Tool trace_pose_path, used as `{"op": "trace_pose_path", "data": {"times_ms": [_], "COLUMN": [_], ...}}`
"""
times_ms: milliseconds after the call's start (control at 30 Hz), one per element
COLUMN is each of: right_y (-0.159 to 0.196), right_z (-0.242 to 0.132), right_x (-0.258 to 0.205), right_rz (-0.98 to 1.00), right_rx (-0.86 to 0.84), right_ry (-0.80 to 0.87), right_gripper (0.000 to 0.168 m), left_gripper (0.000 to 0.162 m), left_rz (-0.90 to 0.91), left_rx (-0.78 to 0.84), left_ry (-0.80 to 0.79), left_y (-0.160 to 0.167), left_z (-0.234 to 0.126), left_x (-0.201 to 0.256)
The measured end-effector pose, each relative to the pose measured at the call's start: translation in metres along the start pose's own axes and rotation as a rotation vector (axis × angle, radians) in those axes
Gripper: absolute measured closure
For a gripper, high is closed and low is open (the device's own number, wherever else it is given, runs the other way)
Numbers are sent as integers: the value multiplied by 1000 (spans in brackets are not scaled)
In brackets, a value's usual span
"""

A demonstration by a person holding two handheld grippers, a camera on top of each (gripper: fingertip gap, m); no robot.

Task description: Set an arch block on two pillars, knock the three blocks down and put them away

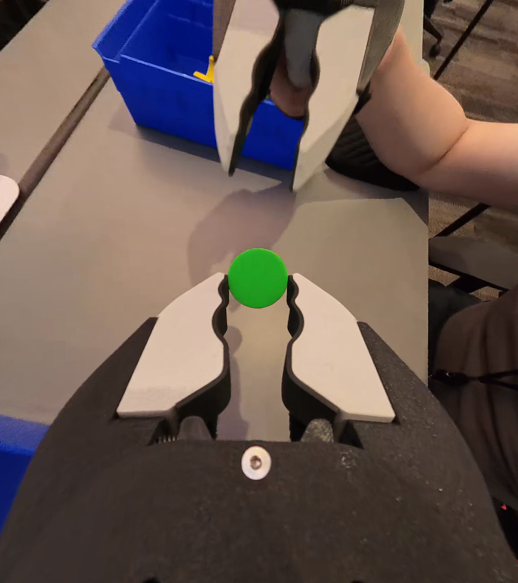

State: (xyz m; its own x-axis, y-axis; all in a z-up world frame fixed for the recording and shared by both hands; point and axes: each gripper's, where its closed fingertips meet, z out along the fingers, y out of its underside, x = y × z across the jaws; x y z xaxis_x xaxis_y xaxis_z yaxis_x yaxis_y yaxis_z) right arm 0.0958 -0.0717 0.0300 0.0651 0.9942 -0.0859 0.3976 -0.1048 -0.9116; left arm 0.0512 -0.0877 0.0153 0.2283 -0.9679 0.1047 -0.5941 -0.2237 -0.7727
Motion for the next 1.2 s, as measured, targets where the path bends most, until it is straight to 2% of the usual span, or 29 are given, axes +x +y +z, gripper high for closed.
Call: {"op": "trace_pose_path", "data": {"times_ms": [167, 333, 367, 400, 467, 567, 667, 767, 933, 1033, 1100, 1200], "right_y": [22, 40, 45, 48, 52, 55, 75, 102, 136, 138, 141, 145], "right_z": [36, 53, 56, 59, 65, 76, 86, 90, 100, 102, 102, 103], "right_x": [-18, -23, -23, -20, -17, 7, 64, 108, 138, 139, 138, 138], "right_rz": [10, 15, 21, 18, 5, -39, 14, 118, 225, 217, 218, 214], "right_rx": [-126, -215, -236, -244, -244, -178, -124, -112, -188, -211, -238, -266], "right_ry": [-59, -70, -68, -55, -51, 46, 282, 435, 485, 500, 506, 512], "right_gripper": [123, 123, 124, 135, 135, 135, 135, 135, 135, 135, 135, 134], "left_gripper": [127, 127, 127, 127, 127, 122, 116, 107, 102, 100, 102, 82], "left_rz": [29, 43, 40, 35, 26, -33, -71, -209, -463, -454, -535, -702], "left_rx": [-41, -81, -79, -82, -112, -103, -16, -73, -276, -341, -394, -391], "left_ry": [-3, -5, -1, 14, 0, -80, -282, -480, -793, -887, -916, -942], "left_y": [3, 9, 8, 9, 14, 14, 13, 52, 136, 162, 183, 202], "left_z": [13, 24, 25, 27, 29, 15, -26, -74, -123, -124, -119, -107], "left_x": [4, 3, 4, 6, 3, -14, -56, -102, -170, -202, -215, -230]}}
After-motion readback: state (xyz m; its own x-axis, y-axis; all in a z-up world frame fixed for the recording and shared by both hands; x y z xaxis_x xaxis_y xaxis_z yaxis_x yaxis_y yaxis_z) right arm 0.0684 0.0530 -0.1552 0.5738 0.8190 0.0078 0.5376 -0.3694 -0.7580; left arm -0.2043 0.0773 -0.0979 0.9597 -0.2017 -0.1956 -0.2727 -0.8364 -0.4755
